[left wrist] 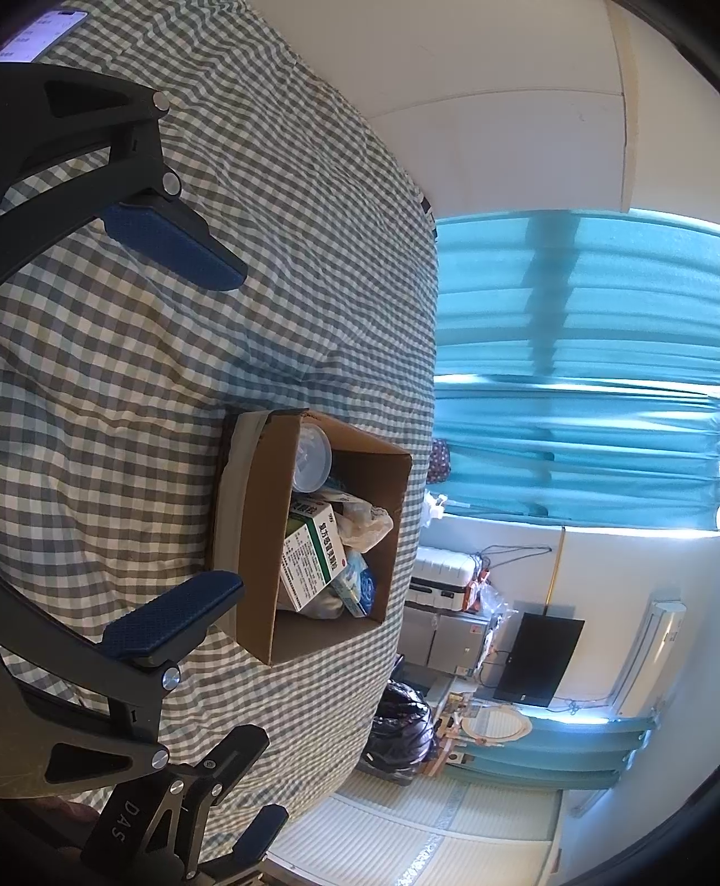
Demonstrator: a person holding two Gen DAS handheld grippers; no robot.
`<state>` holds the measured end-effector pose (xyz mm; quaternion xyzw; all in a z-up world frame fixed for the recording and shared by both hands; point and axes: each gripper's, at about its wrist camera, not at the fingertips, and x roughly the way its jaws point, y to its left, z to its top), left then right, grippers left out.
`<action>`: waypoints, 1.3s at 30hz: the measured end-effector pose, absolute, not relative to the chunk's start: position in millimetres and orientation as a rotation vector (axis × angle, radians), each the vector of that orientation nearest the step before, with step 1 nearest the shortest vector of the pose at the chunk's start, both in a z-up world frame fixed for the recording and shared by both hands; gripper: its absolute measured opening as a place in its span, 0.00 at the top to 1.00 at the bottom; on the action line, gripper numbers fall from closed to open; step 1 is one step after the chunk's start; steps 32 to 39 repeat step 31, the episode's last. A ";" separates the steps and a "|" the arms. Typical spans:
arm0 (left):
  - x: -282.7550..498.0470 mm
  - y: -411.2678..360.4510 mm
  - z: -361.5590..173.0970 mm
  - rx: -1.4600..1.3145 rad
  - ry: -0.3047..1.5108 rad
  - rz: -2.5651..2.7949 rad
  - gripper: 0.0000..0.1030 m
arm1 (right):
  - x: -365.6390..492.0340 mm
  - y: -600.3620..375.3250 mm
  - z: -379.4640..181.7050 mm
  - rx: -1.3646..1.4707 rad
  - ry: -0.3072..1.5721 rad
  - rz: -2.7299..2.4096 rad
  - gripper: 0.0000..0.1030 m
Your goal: Organize objects
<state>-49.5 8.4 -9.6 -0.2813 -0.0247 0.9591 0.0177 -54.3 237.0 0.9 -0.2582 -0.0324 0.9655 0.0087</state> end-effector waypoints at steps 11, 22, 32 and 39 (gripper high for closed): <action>-49.8 6.3 -10.2 -0.876 -0.053 2.984 0.00 | -54.8 238.0 -1.0 -0.813 -0.098 3.013 0.00; -49.9 1.8 -9.5 -0.873 -0.061 2.998 0.00 | -54.9 238.8 -3.4 -0.818 -0.095 3.009 0.00; -48.7 4.1 -9.3 -0.863 -0.040 3.004 0.00 | -56.2 237.1 -5.7 -0.827 -0.099 3.005 0.00; -48.7 4.1 -9.3 -0.863 -0.040 3.004 0.00 | -56.2 237.1 -5.7 -0.827 -0.099 3.005 0.00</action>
